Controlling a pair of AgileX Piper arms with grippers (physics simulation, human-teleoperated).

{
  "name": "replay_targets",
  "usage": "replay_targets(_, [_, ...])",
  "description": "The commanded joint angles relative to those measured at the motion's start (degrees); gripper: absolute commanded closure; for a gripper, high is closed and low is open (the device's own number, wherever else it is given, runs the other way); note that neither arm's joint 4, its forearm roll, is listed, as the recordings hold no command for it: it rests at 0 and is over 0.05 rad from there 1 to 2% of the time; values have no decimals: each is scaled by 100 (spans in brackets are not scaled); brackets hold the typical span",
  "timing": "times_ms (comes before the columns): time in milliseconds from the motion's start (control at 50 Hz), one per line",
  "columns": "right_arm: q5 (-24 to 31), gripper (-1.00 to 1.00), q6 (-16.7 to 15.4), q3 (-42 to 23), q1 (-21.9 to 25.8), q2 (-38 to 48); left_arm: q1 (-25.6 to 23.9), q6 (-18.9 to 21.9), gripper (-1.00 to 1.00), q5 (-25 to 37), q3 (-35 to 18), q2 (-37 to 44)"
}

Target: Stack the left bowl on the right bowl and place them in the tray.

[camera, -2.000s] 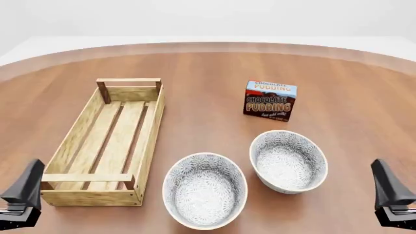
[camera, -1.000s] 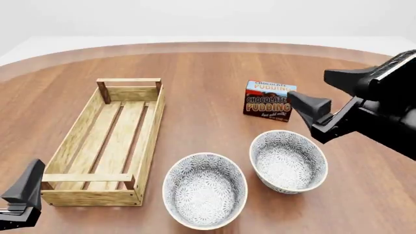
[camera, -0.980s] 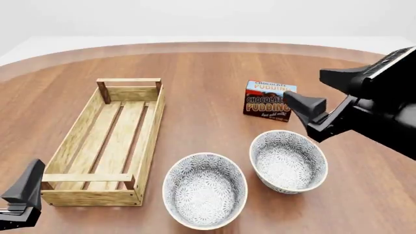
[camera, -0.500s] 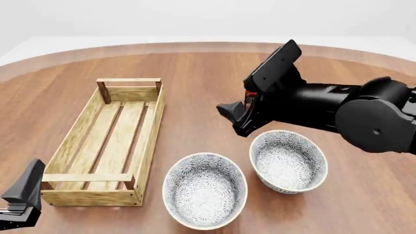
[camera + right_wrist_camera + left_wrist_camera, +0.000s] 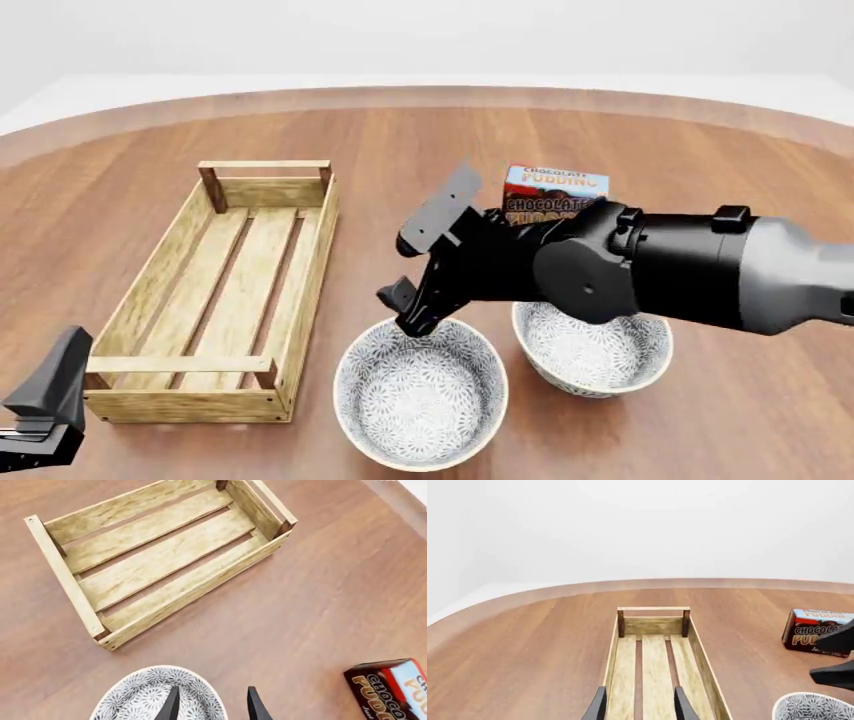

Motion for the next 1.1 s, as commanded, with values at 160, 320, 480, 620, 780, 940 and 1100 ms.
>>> replay_targets(160, [-7, -100, -133, 99, -272, 457, 0, 0, -100, 0, 0, 0])
replay_targets(320, [-55, -100, -166, 130, -319, 578, 0, 0, -100, 0, 0, 0])
replay_targets(480, [-165, -100, -76, 159, -187, 791, 0, 0, -100, 0, 0, 0])
replay_targets(620, [-194, -100, -13, 149, -87, 922, 0, 0, -100, 0, 0, 0])
replay_targets(780, [-228, -100, 29, 185, -33, 998, 0, 0, -100, 0, 0, 0])
replay_targets(940, [-245, -100, 20, 229, -92, 995, 0, 0, -100, 0, 0, 0])
replay_targets(1100, [-292, -100, 18, 258, -120, 1062, 0, 0, -100, 0, 0, 0])
